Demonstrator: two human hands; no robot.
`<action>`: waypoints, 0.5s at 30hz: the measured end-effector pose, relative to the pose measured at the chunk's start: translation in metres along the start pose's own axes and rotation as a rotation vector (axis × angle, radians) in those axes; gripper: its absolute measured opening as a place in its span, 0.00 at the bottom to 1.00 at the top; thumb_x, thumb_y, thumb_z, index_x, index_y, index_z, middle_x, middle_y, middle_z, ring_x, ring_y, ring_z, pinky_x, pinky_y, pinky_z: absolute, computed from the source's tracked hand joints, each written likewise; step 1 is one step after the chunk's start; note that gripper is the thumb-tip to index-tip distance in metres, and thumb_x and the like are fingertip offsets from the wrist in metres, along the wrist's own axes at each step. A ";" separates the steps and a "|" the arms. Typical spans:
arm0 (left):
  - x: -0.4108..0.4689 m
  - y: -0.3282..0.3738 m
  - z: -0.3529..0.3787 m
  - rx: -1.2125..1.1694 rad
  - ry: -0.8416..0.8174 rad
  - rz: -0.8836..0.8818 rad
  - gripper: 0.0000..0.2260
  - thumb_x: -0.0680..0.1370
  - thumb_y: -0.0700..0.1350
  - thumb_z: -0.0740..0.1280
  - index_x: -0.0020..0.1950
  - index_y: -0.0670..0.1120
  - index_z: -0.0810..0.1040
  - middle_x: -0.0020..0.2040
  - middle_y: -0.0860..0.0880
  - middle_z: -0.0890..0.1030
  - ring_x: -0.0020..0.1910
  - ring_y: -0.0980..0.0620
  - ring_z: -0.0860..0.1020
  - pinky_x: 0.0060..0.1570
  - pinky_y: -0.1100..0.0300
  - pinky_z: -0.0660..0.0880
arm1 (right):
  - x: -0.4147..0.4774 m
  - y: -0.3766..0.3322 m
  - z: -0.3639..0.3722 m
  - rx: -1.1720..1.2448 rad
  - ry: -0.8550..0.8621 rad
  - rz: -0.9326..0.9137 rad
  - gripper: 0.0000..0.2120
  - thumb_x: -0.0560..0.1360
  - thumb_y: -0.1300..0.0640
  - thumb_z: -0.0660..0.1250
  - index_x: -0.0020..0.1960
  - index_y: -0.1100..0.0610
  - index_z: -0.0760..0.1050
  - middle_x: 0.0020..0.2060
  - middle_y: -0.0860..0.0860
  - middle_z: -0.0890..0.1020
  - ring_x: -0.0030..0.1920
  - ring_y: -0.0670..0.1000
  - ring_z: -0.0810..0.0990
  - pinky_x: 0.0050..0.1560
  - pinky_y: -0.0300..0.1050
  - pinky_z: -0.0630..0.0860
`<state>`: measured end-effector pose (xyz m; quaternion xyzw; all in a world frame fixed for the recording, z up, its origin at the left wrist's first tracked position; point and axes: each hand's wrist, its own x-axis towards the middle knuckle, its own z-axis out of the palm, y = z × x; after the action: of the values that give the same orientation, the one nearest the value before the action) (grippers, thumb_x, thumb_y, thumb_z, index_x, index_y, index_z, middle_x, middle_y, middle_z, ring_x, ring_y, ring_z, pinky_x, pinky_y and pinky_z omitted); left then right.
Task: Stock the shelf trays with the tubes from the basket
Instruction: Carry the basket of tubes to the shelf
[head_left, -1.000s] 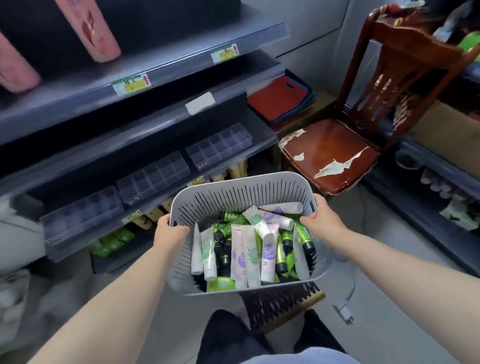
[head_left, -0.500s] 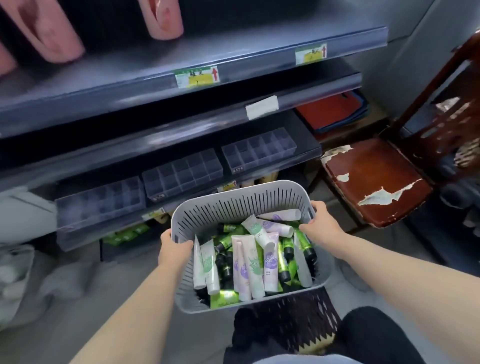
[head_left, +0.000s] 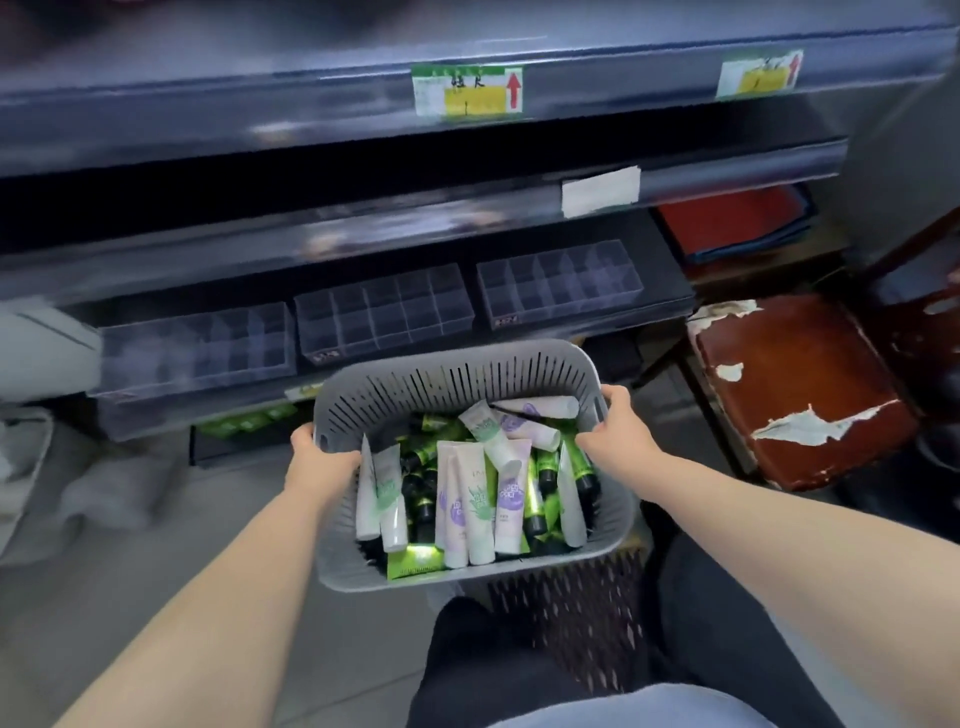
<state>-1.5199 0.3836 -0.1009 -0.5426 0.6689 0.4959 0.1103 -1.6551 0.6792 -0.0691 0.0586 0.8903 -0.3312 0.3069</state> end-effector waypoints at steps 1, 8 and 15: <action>0.004 -0.001 0.007 -0.017 0.008 -0.008 0.29 0.75 0.43 0.67 0.72 0.52 0.56 0.57 0.44 0.75 0.60 0.35 0.75 0.59 0.41 0.73 | 0.009 0.003 0.000 -0.008 -0.013 -0.002 0.29 0.72 0.62 0.64 0.68 0.49 0.56 0.41 0.51 0.76 0.45 0.55 0.78 0.41 0.48 0.74; 0.022 -0.003 0.093 -0.062 0.092 -0.068 0.31 0.77 0.42 0.68 0.75 0.43 0.55 0.70 0.40 0.69 0.64 0.40 0.71 0.62 0.47 0.70 | 0.099 0.050 -0.010 -0.075 -0.075 -0.023 0.29 0.72 0.62 0.64 0.69 0.54 0.56 0.53 0.56 0.78 0.50 0.57 0.77 0.45 0.46 0.71; 0.072 -0.011 0.193 -0.036 0.071 -0.072 0.31 0.73 0.39 0.71 0.72 0.46 0.60 0.71 0.43 0.69 0.60 0.41 0.74 0.57 0.50 0.74 | 0.187 0.119 0.000 -0.078 -0.040 0.029 0.33 0.73 0.58 0.67 0.71 0.55 0.52 0.53 0.55 0.75 0.49 0.58 0.76 0.46 0.47 0.71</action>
<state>-1.6140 0.4911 -0.2489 -0.5855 0.6433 0.4842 0.0947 -1.7688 0.7531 -0.2441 0.0528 0.8952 -0.2930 0.3315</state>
